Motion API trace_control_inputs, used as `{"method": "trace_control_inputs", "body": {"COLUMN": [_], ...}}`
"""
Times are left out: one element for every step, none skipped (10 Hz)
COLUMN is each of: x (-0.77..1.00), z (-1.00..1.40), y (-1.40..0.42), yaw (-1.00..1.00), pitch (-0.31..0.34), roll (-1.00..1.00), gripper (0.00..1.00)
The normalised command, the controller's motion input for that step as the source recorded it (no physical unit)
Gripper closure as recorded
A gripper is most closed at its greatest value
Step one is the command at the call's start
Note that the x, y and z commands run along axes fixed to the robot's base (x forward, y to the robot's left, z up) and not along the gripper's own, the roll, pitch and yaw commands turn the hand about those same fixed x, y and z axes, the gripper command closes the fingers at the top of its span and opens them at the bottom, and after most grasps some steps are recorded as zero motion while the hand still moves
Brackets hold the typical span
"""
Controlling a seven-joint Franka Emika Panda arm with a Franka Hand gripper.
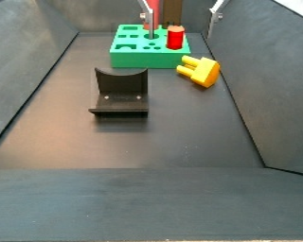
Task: Pick up the 3 prong object. Move up. Rotate the 3 prong object. Place the 3 prong object on the fixture. Regrasp the 3 prong object. Move to above the board. Insert the 3 prong object.
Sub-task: Pick up the 3 prong object.
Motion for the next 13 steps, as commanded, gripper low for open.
{"method": "trace_control_inputs", "body": {"x": [0.00, 0.01, -0.02, -0.45, -0.35, -0.25, -0.27, -0.33, -0.38, -0.35, -0.39, -0.37, -0.38], "z": [0.00, -0.05, -0.04, -0.29, -0.39, -0.43, -0.49, -0.49, -0.46, -0.42, -0.44, -0.43, -0.43], "y": [0.00, -0.05, -0.45, -0.34, -0.34, -0.37, -0.41, -0.45, -0.52, -0.54, -0.52, -0.53, -0.52], "yaw": [0.00, 0.00, 0.27, 0.69, 0.83, 0.84, 0.80, 0.75, 0.68, 0.67, 0.67, 0.68, 0.67], "pitch": [0.013, 0.000, -0.010, -0.124, -0.133, -0.040, -0.050, -0.106, -0.160, -0.167, -0.194, -0.194, -0.196], "roll": [0.00, -0.03, 0.07, 0.28, 0.13, 0.11, 0.12, 0.14, 0.15, 0.14, 0.15, 0.14, 0.14], "gripper": [0.00, 0.00, 0.00, 0.00, 0.00, 0.00, 0.00, 0.00, 0.00, 0.00, 0.00, 0.00, 0.00]}}
